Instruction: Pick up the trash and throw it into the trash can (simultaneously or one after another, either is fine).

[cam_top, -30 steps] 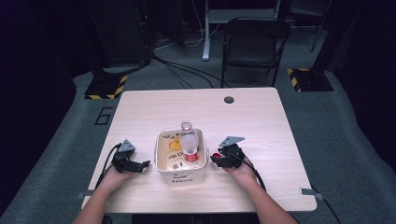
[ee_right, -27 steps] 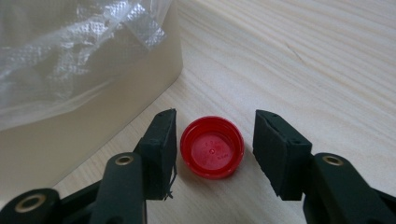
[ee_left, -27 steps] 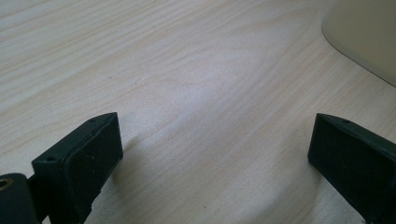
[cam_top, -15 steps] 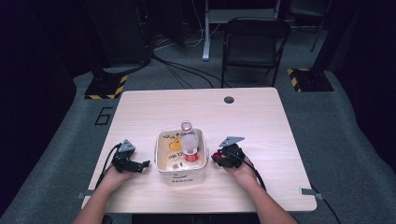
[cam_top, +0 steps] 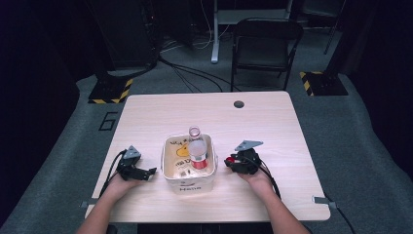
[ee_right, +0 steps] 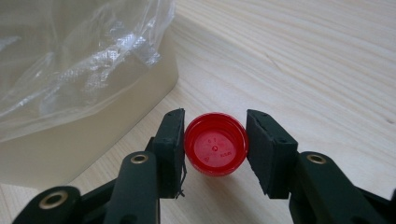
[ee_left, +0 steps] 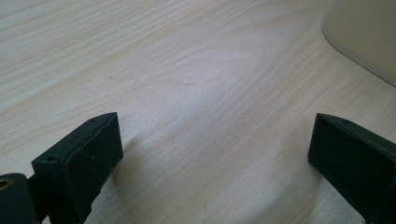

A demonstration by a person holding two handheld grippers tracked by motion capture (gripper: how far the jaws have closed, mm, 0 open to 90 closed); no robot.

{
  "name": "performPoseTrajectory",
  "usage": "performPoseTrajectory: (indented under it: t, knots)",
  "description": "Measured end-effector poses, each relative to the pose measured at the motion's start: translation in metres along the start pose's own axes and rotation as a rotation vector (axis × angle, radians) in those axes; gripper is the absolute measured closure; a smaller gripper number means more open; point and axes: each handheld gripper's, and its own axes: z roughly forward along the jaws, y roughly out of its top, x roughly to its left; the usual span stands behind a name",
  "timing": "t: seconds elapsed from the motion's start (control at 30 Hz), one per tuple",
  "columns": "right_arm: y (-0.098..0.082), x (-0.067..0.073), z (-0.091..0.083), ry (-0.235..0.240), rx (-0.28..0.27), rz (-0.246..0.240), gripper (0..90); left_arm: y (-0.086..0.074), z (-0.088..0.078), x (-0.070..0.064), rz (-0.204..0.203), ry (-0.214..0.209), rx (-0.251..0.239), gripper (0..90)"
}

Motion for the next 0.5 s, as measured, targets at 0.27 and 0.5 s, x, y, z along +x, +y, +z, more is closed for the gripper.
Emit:
performPoseTrajectory:
  t: [0.27,0.5]
  knots:
    - [0.004,-0.003,-0.013,-0.007,-0.008,0.009,57.4,0.000,0.000,0.000,0.003,-0.002,0.006,2.9]
    - [0.008,0.000,-0.021,-0.007,-0.006,-0.009,57.4,0.000,0.000,0.000,0.004,-0.002,0.007,2.9]
